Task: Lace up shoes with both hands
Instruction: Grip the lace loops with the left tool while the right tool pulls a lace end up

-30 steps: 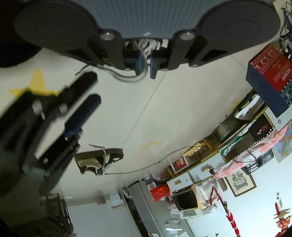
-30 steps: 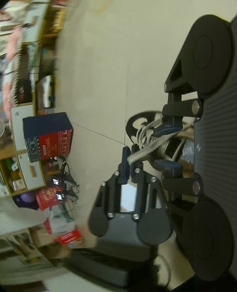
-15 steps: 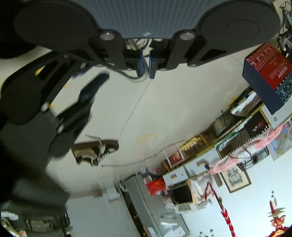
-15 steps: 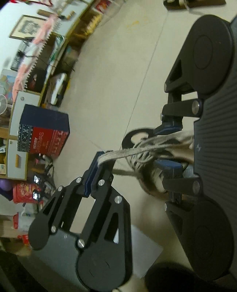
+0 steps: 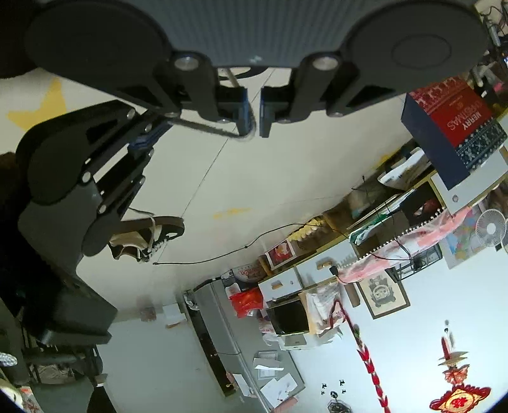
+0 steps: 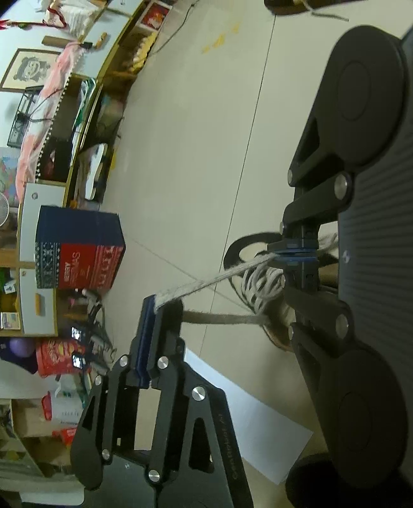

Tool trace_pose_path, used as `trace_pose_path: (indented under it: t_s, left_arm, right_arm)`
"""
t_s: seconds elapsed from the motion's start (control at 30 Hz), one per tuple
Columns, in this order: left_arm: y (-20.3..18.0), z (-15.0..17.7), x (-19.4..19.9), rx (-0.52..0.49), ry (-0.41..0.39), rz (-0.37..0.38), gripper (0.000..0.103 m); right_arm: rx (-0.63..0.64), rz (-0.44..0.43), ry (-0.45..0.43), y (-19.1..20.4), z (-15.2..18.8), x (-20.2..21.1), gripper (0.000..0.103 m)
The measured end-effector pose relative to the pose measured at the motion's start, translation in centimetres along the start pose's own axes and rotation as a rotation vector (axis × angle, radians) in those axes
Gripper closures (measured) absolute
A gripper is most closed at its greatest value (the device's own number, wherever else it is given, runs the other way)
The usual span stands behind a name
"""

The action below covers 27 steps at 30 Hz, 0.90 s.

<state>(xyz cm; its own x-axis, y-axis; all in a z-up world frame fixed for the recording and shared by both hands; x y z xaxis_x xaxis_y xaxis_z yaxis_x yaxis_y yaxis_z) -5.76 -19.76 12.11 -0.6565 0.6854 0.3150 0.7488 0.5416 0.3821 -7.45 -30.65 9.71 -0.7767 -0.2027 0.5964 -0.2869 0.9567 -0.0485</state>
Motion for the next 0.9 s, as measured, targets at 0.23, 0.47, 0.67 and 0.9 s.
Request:
trace_pose_path:
  t_s: [0.23,0.47,0.67,0.9]
  left_arm:
    - [0.3,0.1,0.1,0.017,-0.001,-0.006,0.095]
    - [1.3,0.3,0.0,0.050,0.011,-0.019,0.094]
    - [1.5,0.2,0.0,0.055,0.011,-0.026,0.093]
    - [1.7,0.1,0.2,0.078,0.012,-0.031,0.093]
  right_arm:
    - [-0.119,-0.016,0.030,-0.5,1.3,-1.1,0.101]
    - [-0.433,-0.127,0.020,-2.7,1.6,-1.0,0.101]
    - [-0.497,-0.114,0.056,-3.0,2.7,-1.5,0.100]
    - [-0.554,-0.103,0.081,-3.8,4.1,-2.1,0.100]
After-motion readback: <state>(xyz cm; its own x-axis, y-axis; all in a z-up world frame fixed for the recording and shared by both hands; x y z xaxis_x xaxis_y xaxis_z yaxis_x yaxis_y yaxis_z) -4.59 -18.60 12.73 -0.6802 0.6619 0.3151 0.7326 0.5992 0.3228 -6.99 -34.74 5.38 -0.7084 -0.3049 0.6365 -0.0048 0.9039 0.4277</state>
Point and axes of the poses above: each gripper's, at about its wrist camera, not at the fingertips, and x roughly against the way its jaws point, y to its left, z to its underside, the point moved 6 cm from there along -x, roughly the way its jaws point, and after that the axes turned 5 degrees about -y, right-handed, at the moved point
